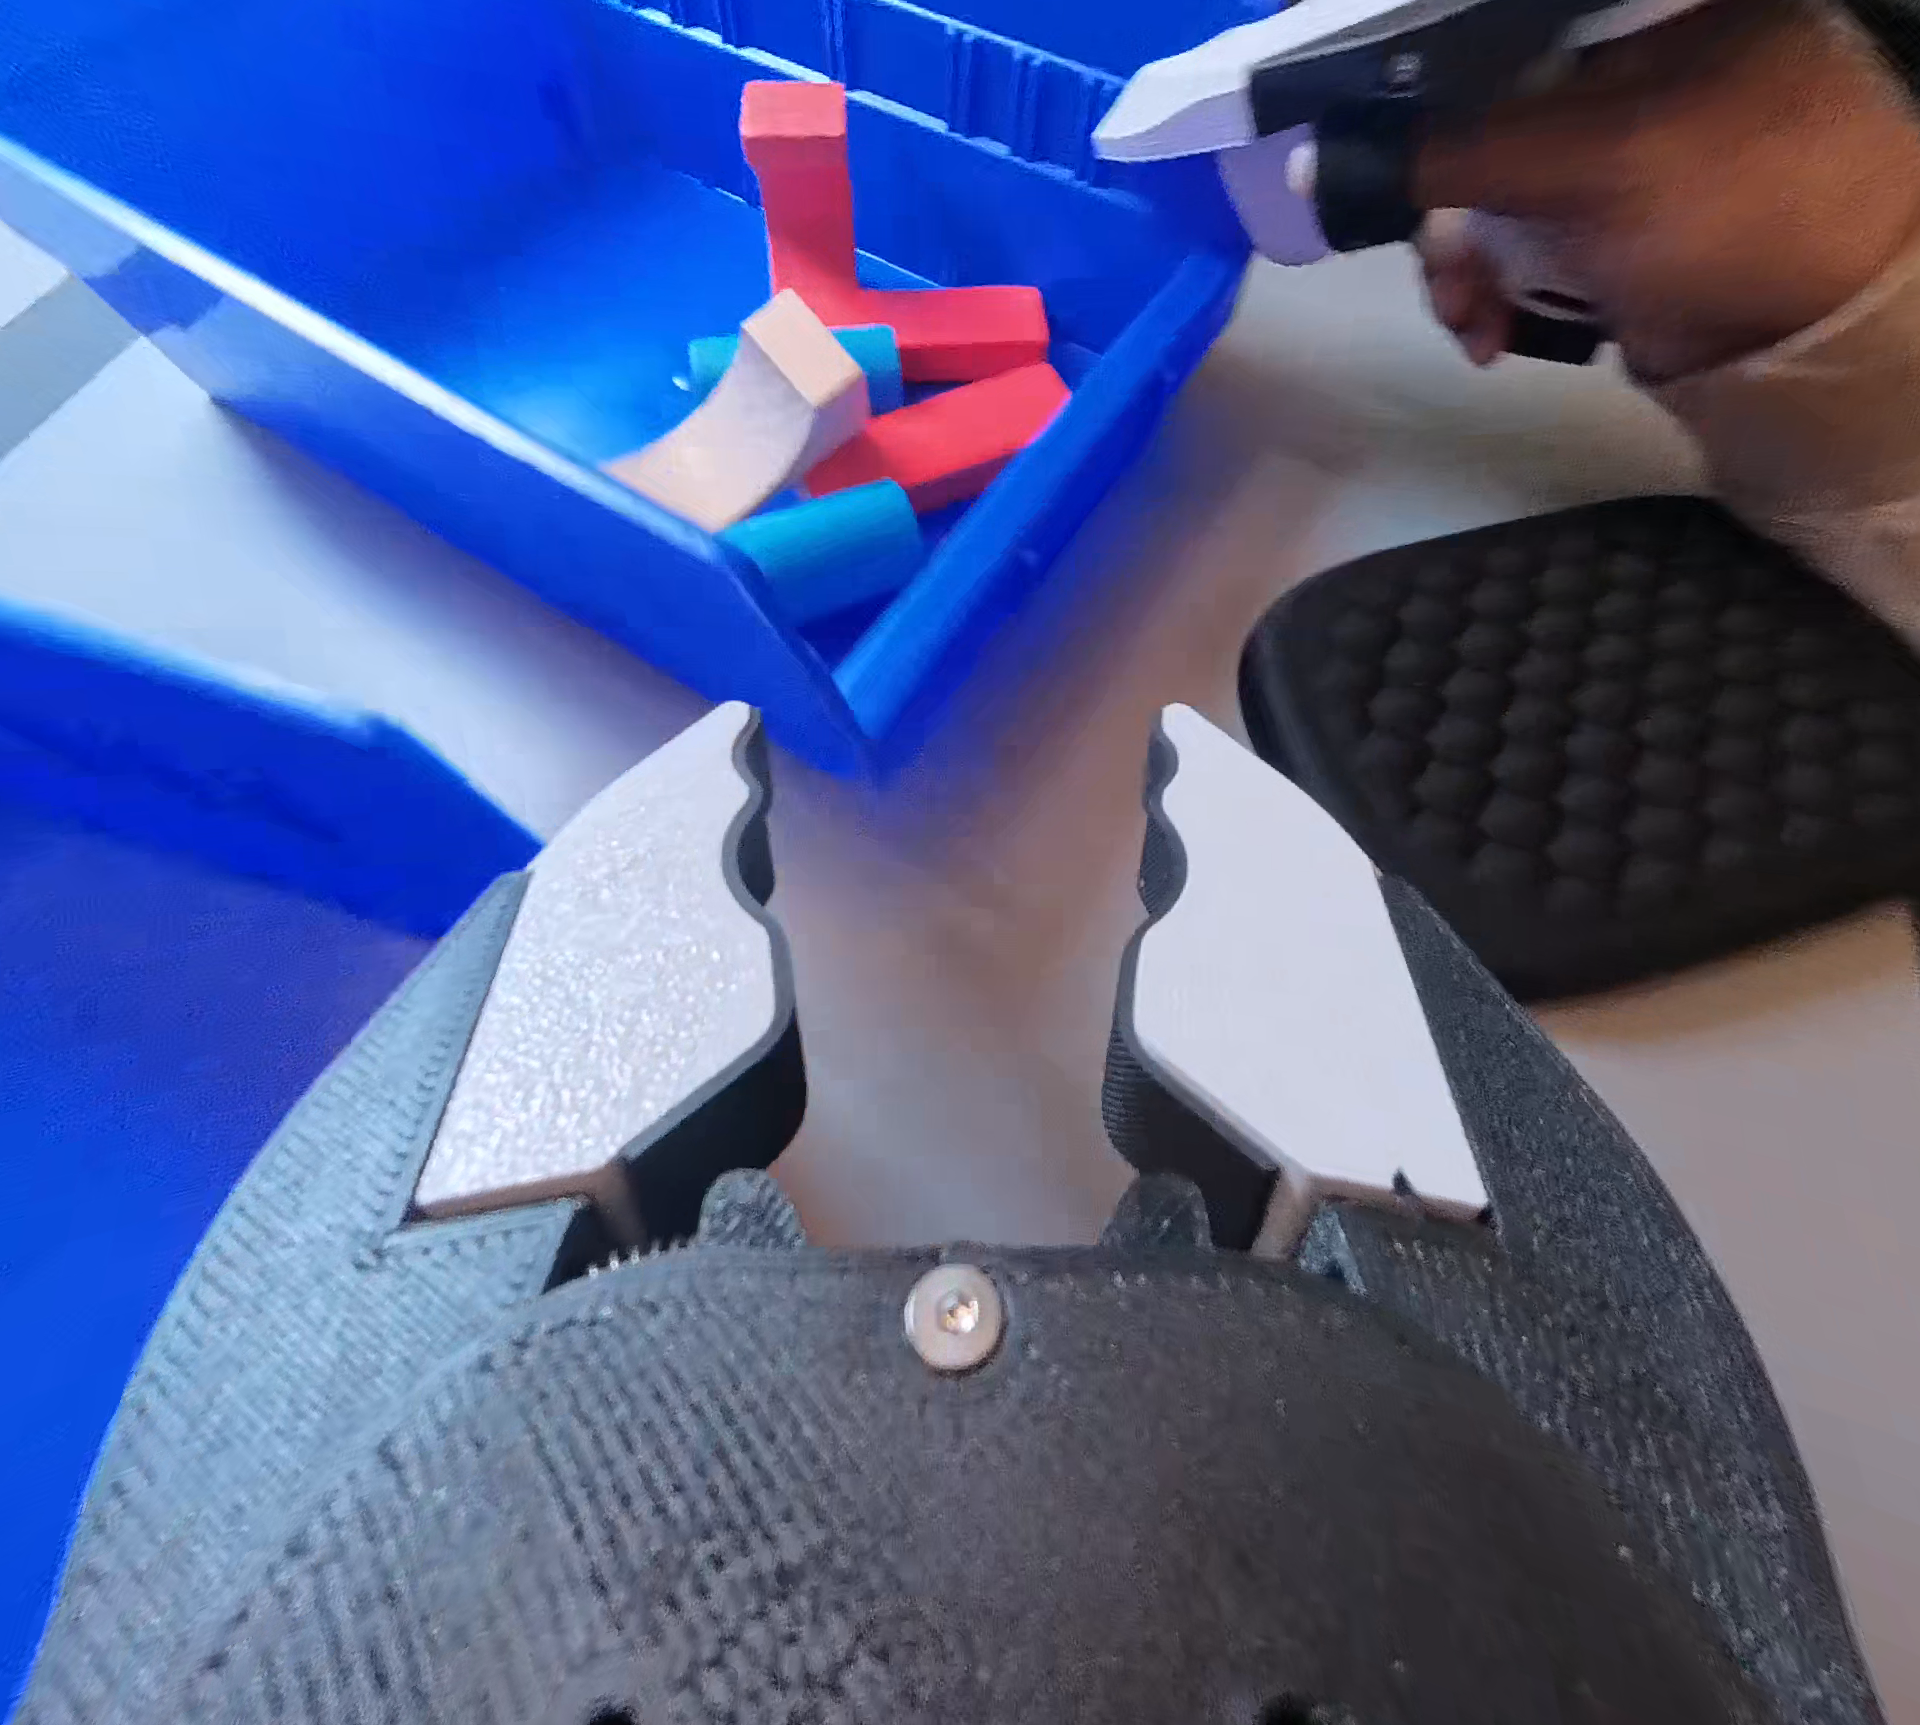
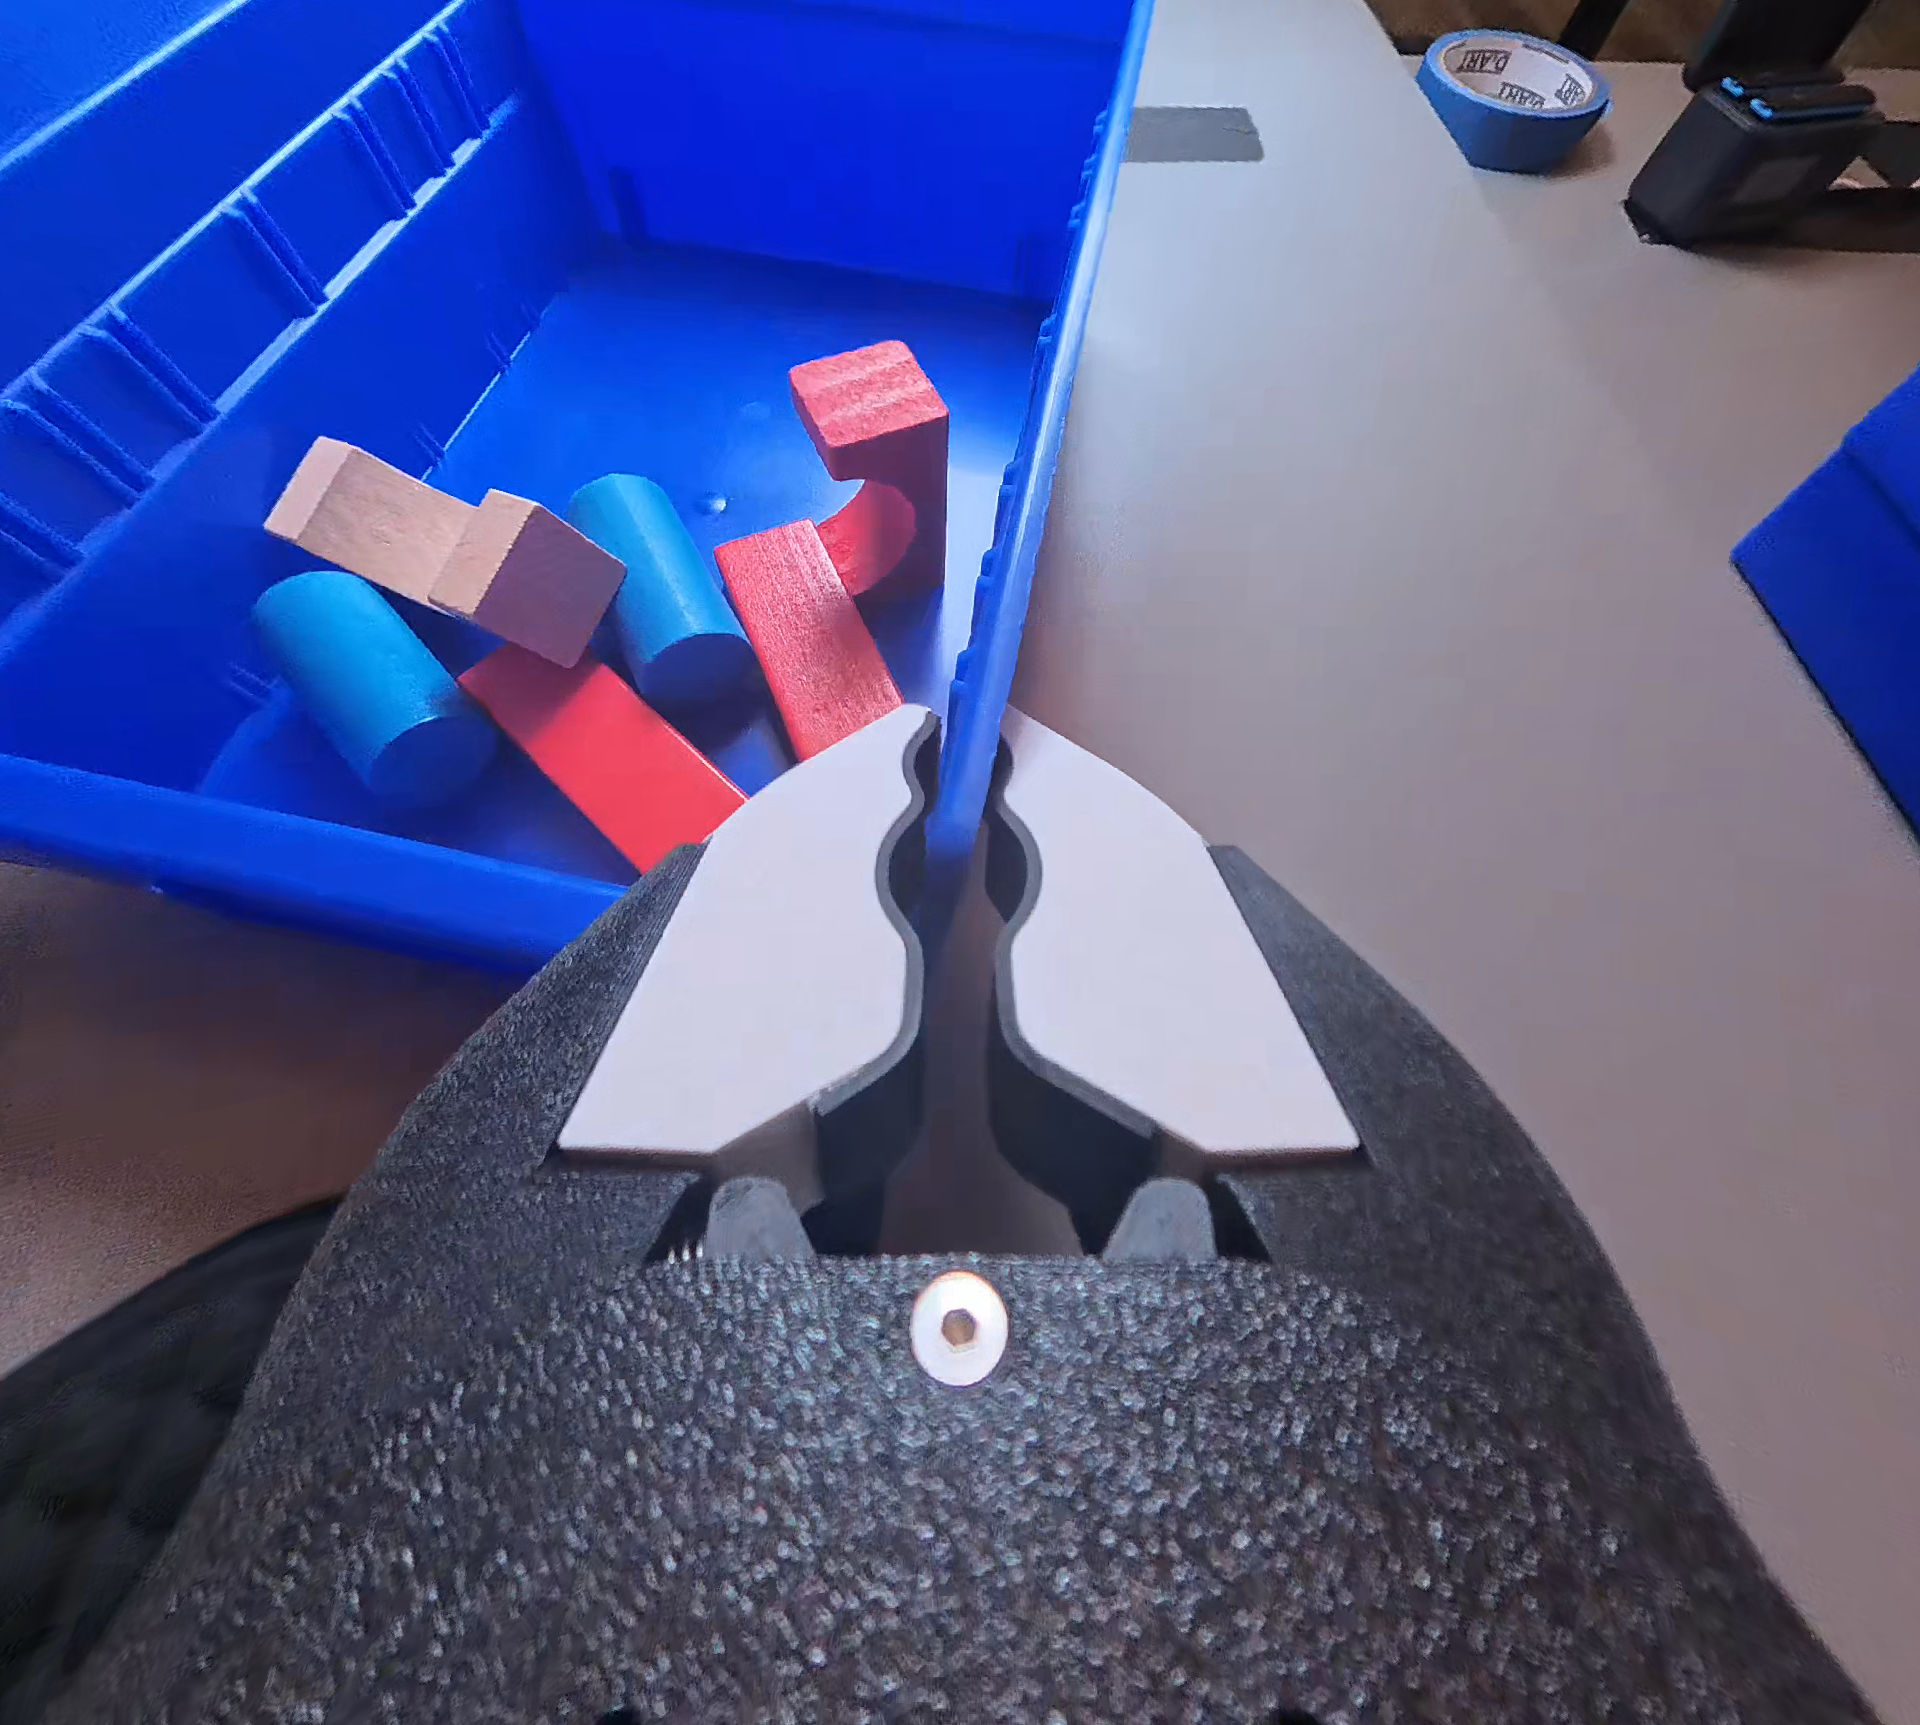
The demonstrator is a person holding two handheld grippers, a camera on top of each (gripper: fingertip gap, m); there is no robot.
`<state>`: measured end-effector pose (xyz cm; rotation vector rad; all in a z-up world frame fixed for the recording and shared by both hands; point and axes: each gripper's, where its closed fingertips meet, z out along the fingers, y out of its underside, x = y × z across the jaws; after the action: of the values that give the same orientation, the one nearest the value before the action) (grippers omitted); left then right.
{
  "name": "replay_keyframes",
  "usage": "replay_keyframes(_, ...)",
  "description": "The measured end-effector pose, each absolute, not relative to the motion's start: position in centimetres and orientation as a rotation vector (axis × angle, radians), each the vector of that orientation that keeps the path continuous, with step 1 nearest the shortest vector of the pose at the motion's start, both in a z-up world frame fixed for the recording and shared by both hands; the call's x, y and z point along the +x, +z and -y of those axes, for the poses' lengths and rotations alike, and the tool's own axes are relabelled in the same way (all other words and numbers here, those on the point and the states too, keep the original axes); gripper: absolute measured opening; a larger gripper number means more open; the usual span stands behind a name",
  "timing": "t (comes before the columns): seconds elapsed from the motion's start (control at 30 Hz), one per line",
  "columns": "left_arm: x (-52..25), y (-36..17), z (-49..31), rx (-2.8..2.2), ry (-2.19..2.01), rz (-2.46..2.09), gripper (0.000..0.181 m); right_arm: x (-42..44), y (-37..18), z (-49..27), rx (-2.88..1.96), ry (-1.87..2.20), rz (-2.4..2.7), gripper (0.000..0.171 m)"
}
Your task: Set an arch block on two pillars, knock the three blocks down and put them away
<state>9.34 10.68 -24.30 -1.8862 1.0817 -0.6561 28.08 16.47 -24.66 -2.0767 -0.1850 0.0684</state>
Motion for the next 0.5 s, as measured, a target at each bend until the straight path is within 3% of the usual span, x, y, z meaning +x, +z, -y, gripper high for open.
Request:
replay_keyframes(0.07,10.4,-25.0,-11.1,-1.904,-0.63,-1.044,0.065,28.1,-24.5,-14.3,-2.05,0.04,0.194,0.005)
replay_keyframes(0.13,10.0,-25.0,-11.4,-1.858,-0.553,-1.049,0.032,28.4,-24.2,-12.2,-2.02,0.05,0.182,0.007)
replay_keyframes(0.3,9.6,-24.3,-10.4,-1.743,-0.354,-1.143,0.022,27.7,-22.0,-9.4,-1.907,0.001,0.19,0.008)
replay_keyframes(0.5,5.1,-16.6,-8.0,-1.601,-0.175,-1.101,0.022,22.4,-15.4,-8.7,-1.766,0.163,0.268,0.01)
